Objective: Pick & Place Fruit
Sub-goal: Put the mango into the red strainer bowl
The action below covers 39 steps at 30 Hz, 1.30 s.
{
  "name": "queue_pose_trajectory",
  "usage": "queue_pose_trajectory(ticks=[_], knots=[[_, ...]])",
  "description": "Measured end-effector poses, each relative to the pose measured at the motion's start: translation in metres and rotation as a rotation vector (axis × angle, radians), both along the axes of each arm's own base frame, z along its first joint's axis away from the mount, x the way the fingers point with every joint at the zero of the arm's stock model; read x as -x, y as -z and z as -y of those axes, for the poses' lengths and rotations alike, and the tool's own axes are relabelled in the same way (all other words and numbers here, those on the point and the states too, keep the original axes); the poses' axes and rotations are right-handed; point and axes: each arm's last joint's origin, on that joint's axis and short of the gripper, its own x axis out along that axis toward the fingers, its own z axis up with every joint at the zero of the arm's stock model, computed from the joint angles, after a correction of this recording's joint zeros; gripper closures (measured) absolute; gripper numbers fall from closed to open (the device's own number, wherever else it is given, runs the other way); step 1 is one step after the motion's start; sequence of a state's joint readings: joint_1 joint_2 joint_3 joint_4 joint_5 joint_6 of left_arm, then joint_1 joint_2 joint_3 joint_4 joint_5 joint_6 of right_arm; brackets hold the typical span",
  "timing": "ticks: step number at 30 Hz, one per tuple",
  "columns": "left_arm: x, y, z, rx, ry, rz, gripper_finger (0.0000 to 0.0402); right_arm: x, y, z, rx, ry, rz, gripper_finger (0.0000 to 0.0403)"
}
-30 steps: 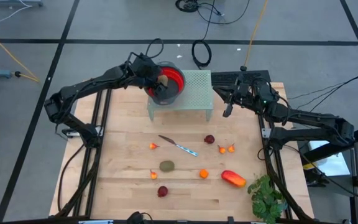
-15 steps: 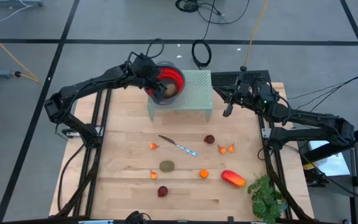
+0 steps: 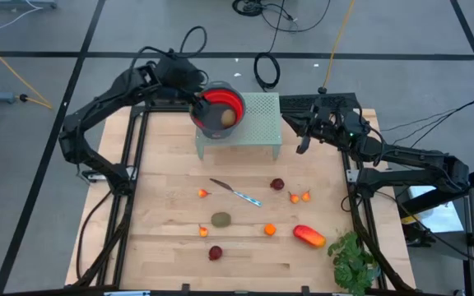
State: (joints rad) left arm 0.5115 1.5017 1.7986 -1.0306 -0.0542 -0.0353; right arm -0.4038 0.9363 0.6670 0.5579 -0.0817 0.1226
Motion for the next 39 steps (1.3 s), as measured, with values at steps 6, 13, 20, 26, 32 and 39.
queue_pose_trajectory(ticks=[6, 13, 20, 26, 32, 39], knots=[[0.005, -0.001, 0.019, 0.033, 0.03, -0.068, 0.0208, 0.0, 0.0, 0.0, -0.063, -0.015, 0.019, 0.0399], [0.011, -0.005, 0.032, 0.046, 0.051, -0.078, 0.0292, 0.0, 0.001, 0.0, -0.077, -0.016, 0.011, 0.0399], [0.022, -0.012, 0.042, 0.049, 0.053, -0.056, 0.0369, -0.001, 0.003, 0.0, -0.048, -0.021, -0.024, 0.0401], [0.037, -0.013, 0.058, 0.072, 0.088, -0.024, 0.0391, -0.006, 0.01, -0.013, -0.04, -0.135, -0.102, 0.0402], [0.049, 0.0, 0.075, 0.062, 0.128, 0.064, 0.0399, -0.013, 0.015, -0.037, -0.006, -0.24, -0.162, 0.0402], [0.065, 0.027, 0.097, 0.082, 0.165, 0.195, 0.0399, -0.018, 0.022, -0.07, 0.003, -0.259, -0.233, 0.0403]])
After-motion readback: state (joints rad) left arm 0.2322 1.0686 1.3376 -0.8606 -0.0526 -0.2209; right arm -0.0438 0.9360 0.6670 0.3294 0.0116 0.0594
